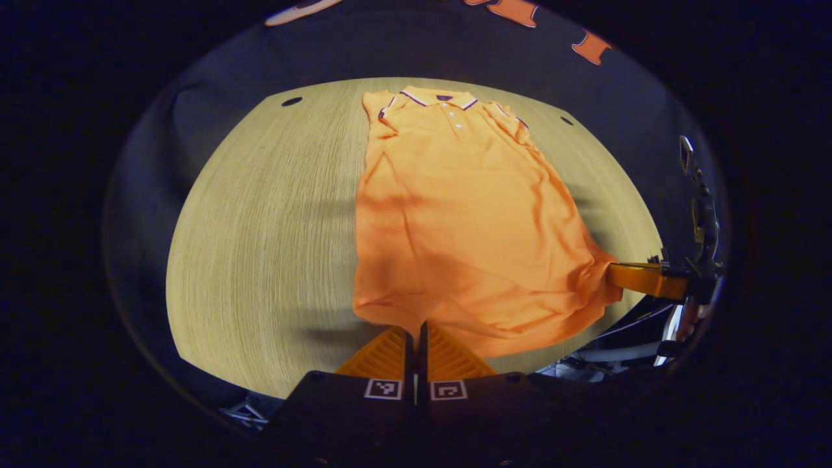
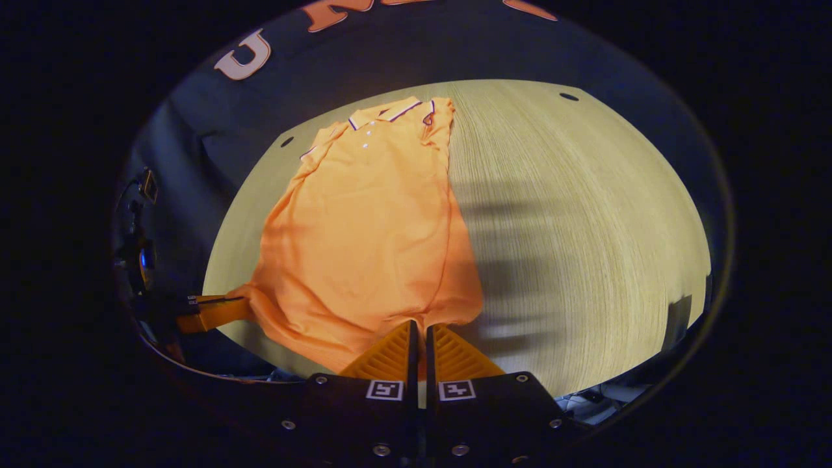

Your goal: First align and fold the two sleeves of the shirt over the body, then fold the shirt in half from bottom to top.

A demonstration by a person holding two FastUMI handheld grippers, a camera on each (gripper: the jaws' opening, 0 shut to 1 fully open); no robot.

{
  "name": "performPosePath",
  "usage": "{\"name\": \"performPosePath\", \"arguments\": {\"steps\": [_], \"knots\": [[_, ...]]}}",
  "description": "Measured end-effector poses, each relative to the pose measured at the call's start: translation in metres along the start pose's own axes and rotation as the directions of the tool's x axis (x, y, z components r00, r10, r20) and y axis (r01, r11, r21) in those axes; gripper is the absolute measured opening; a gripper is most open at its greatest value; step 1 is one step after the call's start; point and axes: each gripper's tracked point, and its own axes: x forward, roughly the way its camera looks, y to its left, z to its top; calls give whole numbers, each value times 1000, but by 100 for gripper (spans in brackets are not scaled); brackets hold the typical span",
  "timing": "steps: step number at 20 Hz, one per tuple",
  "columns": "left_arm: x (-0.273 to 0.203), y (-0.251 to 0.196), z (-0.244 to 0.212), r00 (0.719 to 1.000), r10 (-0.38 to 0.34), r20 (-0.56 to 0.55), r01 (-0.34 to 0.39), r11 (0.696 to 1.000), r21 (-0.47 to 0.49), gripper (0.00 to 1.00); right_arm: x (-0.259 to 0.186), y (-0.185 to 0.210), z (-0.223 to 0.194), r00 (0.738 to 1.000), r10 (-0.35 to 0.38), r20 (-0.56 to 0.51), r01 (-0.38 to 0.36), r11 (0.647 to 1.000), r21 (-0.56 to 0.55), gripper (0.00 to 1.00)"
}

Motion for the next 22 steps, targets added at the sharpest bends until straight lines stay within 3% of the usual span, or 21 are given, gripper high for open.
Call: {"name": "performPosePath", "arguments": {"steps": [9,22], "knots": [[-9,-4,67,991,-7,135,1,999,42,1,0,23,74,991,36,128,-31,999,-40,6],[3,8,170,968,-22,249,2,997,80,1,22,32,206,967,4,256,19,996,-87,5]]}}
